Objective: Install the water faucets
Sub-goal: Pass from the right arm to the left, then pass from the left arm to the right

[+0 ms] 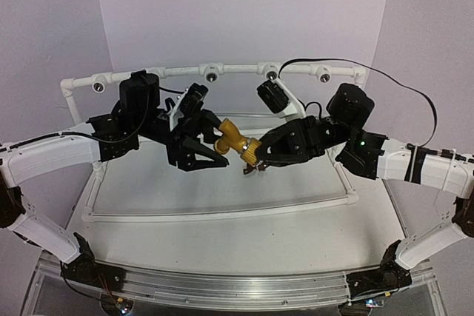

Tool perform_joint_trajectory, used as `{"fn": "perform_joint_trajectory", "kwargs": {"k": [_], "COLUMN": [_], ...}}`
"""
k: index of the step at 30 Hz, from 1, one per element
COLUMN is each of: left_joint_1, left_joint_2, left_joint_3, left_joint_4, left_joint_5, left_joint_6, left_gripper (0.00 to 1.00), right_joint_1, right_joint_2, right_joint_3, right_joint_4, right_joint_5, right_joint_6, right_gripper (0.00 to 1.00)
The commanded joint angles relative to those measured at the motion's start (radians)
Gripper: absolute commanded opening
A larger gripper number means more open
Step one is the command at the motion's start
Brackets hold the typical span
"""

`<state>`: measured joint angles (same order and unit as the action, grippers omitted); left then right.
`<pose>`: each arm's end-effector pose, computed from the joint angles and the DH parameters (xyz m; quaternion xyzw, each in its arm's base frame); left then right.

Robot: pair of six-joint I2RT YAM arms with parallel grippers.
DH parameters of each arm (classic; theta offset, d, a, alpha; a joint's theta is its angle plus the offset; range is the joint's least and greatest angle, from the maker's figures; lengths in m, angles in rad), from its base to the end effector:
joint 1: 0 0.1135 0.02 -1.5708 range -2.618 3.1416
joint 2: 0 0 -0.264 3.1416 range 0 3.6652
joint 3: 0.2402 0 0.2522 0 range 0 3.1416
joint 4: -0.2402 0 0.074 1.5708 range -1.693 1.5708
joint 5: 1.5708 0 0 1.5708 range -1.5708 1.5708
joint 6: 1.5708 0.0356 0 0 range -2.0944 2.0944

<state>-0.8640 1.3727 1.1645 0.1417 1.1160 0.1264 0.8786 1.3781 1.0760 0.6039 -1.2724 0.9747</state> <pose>0.1767 -0.2562 0.3744 0.6127 0.3731 -0.5696 0.4012 0.1664 0.2541 0.3821 -0.4550 0.4992 0.7295 0.1074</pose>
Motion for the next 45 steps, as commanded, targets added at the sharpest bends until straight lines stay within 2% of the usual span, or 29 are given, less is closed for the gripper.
{"fn": "perform_joint_trajectory", "kwargs": {"k": [1,5,6,7,8,9,10,12,14,17,20,25,28,33,38,45], "left_joint_1": [-0.007,-0.008,-0.007,-0.008,-0.007,-0.005,-0.005,-0.003,-0.003,-0.003,-0.004,-0.004,-0.004,-0.004,-0.004,-0.004], "left_joint_2": [-0.004,-0.04,-0.055,-0.068,-0.081,-0.096,-0.107,-0.123,-0.122,-0.1,-0.084,-0.066,-0.057,-0.048,-0.035,-0.035], "left_joint_3": [0.053,0.026,0.01,-0.008,-0.028,-0.049,-0.067,-0.09,-0.088,-0.056,-0.043,-0.031,-0.024,-0.027,-0.032,-0.035], "left_joint_4": [0.045,0.047,0.047,0.047,0.046,0.039,0.017,-0.048,-0.158,-0.302,-0.381,-0.422,-0.428,-0.432,-0.432,-0.437], "left_joint_5": [0.025,-0.043,-0.087,-0.124,-0.158,-0.195,-0.222,-0.28,-0.331,-0.385,-0.395,-0.397,-0.392,-0.373,-0.352,-0.313], "left_joint_6": [-0.015,-0.01,-0.019,-0.031,-0.045,-0.06,-0.068,-0.086,-0.098,-0.111,-0.118,-0.117,-0.116,-0.111,-0.11,-0.103], "left_gripper": [0.46,0.1,0.03,0.0,0.0,0.0,0.0,0.0,0.0,0.0,0.0,0.0,0.0,0.0,0.0,0.0], "right_joint_1": [0.009,0.01,0.009,0.009,0.009,0.01,0.016,0.02,0.02,0.02,0.02,0.02,0.02,0.022,0.03,0.039], "right_joint_2": [-0.024,-0.02,-0.02,-0.025,-0.037,-0.056,-0.084,-0.134,-0.187,-0.174,-0.055,0.09,0.163,0.233,0.288,0.347], "right_joint_3": [0.026,0.009,0.009,0.019,0.047,0.09,0.118,0.102,0.077,0.124,0.275,0.41,0.471,0.518,0.545,0.556], "right_joint_4": [0.08,0.074,0.04,-0.076,-0.331,-0.541,-0.74,-0.854,-0.874,-0.925,-1.062,-1.129,-1.147,-1.153,-1.169,-1.191], "right_joint_5": [0.005,0.021,0.036,0.063,0.119,0.252,0.396,0.65,0.761,0.818,0.758,0.665,0.592,0.515,0.474,0.383], "right_joint_6": [0.001,-0.006,-0.024,-0.103,-0.275,-0.456,-0.56,-0.676,-0.751,-0.825,-0.881,-0.901,-0.901,-0.896,-0.883,-0.892], "right_gripper": [0.0,0.0,0.05,0.2,0.39,0.56,0.72,0.88,0.98,0.96,0.8,0.75,0.69,0.63,0.51,0.46]}}
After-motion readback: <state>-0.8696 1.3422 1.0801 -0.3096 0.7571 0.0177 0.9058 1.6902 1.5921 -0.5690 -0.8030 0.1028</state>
